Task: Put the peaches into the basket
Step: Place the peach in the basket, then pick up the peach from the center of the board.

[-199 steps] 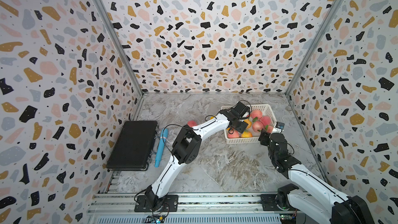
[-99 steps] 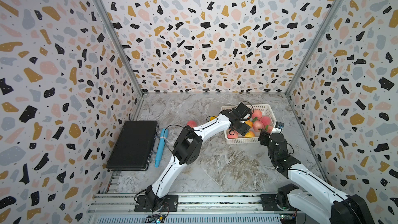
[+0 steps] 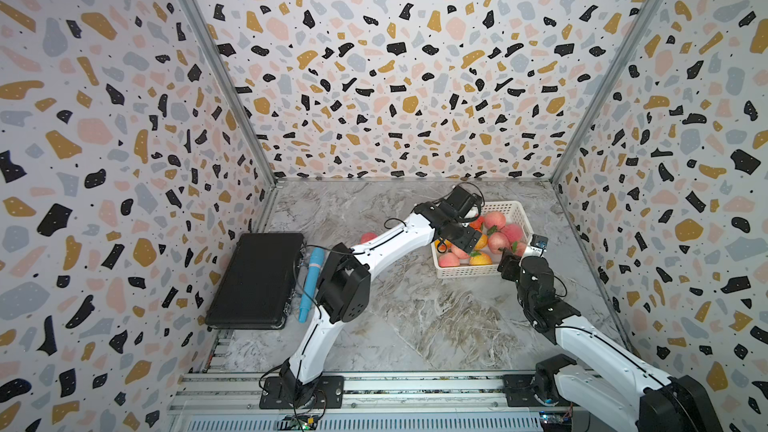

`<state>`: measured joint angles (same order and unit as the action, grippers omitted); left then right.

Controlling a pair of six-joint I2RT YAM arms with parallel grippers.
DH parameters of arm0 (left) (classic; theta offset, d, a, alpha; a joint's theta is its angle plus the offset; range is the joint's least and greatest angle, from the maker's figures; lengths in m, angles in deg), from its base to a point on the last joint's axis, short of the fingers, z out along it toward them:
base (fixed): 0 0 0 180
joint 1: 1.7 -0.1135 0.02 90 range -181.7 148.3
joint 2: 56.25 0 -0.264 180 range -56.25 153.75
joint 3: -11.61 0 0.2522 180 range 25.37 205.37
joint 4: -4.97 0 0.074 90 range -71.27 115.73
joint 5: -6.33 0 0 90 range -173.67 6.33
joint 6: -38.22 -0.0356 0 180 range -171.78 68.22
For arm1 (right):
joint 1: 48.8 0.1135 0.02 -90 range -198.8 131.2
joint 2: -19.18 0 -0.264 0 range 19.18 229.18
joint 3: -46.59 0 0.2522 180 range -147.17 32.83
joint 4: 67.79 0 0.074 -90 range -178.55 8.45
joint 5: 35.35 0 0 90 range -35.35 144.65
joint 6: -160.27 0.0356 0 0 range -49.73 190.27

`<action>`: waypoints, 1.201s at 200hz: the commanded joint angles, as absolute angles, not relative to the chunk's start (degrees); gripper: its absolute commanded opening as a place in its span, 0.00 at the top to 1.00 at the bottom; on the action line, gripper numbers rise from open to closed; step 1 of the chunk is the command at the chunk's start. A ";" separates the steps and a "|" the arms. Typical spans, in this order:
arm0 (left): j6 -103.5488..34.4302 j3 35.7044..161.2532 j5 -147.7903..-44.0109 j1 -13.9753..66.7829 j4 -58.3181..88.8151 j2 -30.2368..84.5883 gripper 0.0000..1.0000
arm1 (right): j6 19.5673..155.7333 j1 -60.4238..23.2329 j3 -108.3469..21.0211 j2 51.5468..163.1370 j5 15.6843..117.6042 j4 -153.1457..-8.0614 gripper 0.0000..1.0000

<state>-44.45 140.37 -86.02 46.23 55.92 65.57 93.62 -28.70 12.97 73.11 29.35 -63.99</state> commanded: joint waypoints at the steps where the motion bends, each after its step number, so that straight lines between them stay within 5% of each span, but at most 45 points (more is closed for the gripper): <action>1: -41.80 135.46 -89.79 41.07 53.36 57.42 0.12 | 93.26 -28.93 12.96 72.00 29.46 -63.71 0.23; 153: -33.36 98.26 -103.77 4.37 43.52 27.19 0.08 | 89.33 -28.91 2.49 76.97 45.18 -74.26 0.25; 240: -22.69 95.59 -118.04 -9.43 35.48 30.09 0.08 | 91.77 -21.61 -13.03 87.18 51.33 -88.26 0.24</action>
<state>-25.87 96.11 -112.93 -8.11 39.70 28.69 90.89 -25.38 -9.15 84.69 50.02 -84.28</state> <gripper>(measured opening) 0.927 0.759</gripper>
